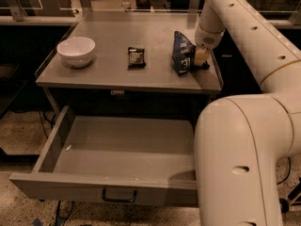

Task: Place blue chip bag into top drawer

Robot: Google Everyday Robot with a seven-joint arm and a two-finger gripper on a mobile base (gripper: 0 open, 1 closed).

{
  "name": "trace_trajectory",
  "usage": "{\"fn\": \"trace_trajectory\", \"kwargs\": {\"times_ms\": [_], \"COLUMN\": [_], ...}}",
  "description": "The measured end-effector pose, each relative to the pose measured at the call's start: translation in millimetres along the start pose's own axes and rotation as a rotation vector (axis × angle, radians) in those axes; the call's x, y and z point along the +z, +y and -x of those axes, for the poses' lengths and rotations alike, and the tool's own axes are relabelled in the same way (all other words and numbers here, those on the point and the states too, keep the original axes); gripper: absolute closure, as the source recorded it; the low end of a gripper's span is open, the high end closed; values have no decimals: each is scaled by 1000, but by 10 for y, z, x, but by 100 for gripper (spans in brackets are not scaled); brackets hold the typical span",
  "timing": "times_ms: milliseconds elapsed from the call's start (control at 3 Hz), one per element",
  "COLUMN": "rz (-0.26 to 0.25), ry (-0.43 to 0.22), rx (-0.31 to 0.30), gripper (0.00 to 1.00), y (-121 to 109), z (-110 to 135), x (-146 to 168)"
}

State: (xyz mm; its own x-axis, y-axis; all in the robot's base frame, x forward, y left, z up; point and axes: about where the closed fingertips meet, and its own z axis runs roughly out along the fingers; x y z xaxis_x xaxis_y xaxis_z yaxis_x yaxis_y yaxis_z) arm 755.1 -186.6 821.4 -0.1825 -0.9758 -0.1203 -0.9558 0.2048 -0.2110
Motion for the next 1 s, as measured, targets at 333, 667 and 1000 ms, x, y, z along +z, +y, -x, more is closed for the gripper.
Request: {"fn": "trace_trajectory", "kwargs": {"times_ms": [333, 667, 1000], "rz": [-33, -93, -98], "ry": [-35, -105, -107], "rx": [2, -52, -54], "gripper": [100, 100, 100], "y": [-10, 257, 267], "z": [13, 12, 21], "x": [-238, -1023, -1056]}}
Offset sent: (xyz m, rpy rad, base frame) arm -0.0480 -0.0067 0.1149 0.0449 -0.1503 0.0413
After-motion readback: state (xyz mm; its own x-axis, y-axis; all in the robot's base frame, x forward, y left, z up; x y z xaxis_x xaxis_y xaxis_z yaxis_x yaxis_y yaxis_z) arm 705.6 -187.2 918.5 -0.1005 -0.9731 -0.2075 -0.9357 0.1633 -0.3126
